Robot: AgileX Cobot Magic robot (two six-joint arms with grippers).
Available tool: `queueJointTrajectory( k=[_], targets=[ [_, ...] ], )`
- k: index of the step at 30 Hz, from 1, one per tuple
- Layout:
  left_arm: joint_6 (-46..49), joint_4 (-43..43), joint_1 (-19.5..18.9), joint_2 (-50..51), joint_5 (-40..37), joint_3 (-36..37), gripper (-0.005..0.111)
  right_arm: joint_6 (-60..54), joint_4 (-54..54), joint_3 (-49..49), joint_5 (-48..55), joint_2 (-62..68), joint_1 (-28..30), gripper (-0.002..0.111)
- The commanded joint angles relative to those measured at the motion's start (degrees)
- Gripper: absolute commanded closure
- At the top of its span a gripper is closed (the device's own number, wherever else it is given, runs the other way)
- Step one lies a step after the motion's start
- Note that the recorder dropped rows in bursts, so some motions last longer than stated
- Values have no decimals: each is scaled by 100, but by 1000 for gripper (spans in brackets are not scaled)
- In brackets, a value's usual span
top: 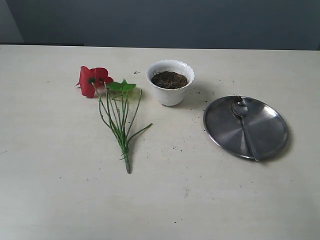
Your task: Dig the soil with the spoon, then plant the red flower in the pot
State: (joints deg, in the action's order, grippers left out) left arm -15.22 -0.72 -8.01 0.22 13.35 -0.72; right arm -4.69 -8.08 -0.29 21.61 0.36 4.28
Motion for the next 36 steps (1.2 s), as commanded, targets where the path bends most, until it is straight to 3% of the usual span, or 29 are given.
queueJointTrajectory(
  k=[1,7,15,22,29,32,36],
  targets=[
    [-197,-45,11,-22,24,-245,106,-27,-12,29,-85,-36,22,109],
    [-197,-45,11,-22,740,-499,106,-27,-12,29,-85,-36,22,109],
    [-724,806,11,136,-972,-1333,106,-27,-12,29,-70,-36,22,109],
    [-713,395,21,1098,-2022,-2282,106,-27,-12,29,-70,-36,22,109],
    [-479,-121,31,1962,-2411,-3194,106,-27,-12,29,-70,-36,22,109],
    [217,-510,31,2453,-3156,-3803,106,-27,-12,29,-84,-36,22,109],
    [3066,-2333,31,3240,-3828,-4494,106,-27,-12,29,-84,-36,22,109]
  ],
)
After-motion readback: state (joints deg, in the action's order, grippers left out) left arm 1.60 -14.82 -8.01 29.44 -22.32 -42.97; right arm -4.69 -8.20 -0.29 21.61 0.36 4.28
